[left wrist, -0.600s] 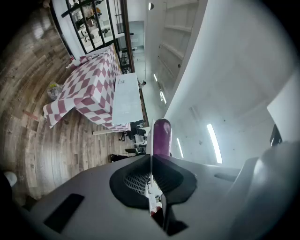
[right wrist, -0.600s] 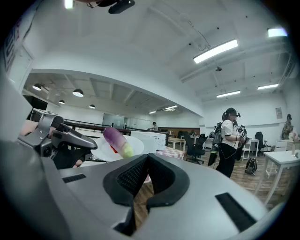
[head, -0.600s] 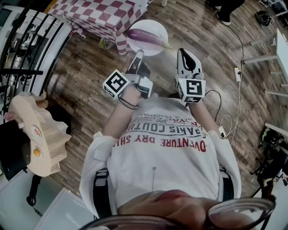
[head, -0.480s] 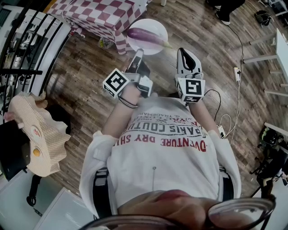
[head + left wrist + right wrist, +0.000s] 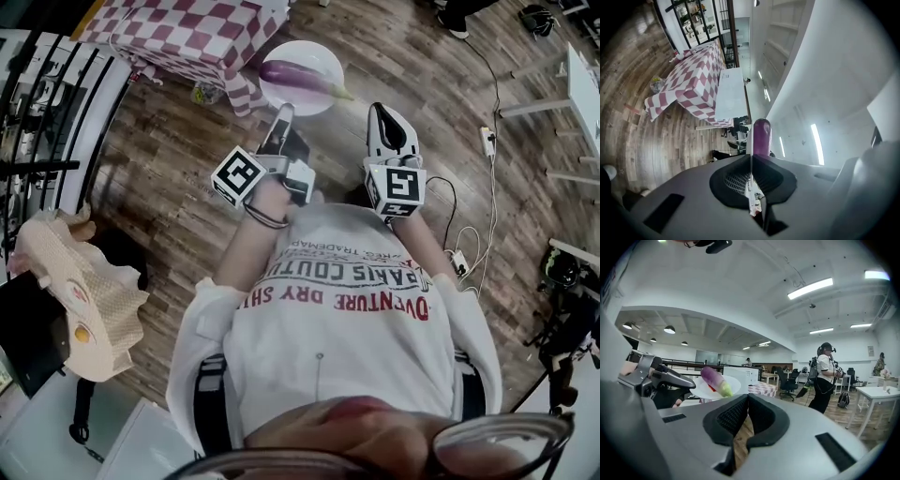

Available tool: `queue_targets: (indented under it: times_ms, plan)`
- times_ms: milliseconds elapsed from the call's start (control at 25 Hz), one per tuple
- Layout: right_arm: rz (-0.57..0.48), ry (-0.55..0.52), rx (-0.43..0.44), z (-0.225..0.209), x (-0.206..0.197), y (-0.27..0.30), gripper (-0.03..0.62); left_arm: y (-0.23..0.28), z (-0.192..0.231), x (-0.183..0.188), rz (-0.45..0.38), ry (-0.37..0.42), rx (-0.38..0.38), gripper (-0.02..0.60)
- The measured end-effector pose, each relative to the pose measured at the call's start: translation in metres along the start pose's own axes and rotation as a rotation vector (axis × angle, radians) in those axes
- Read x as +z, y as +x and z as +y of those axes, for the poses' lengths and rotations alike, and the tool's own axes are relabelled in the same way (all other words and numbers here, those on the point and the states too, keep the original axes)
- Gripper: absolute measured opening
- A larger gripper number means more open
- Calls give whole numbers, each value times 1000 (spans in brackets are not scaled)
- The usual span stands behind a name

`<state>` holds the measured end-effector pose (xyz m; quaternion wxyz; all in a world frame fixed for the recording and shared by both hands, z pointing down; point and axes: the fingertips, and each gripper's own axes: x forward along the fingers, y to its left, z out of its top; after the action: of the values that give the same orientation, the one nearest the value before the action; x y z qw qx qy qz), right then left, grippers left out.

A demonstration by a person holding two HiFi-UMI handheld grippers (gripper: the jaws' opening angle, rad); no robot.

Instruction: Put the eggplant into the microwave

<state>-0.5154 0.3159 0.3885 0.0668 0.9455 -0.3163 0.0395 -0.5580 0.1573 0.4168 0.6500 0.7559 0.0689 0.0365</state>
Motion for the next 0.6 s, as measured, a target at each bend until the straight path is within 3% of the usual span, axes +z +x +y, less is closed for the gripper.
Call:
queue_targets:
  times_ms: [320,600]
  plan:
    - [25,3,-41,-53,-16,29,26,56,15,-14,20,-14,36,34]
    - [23,9,29,-118,-19,86,26,128,21,-22,-48,-6,67,34]
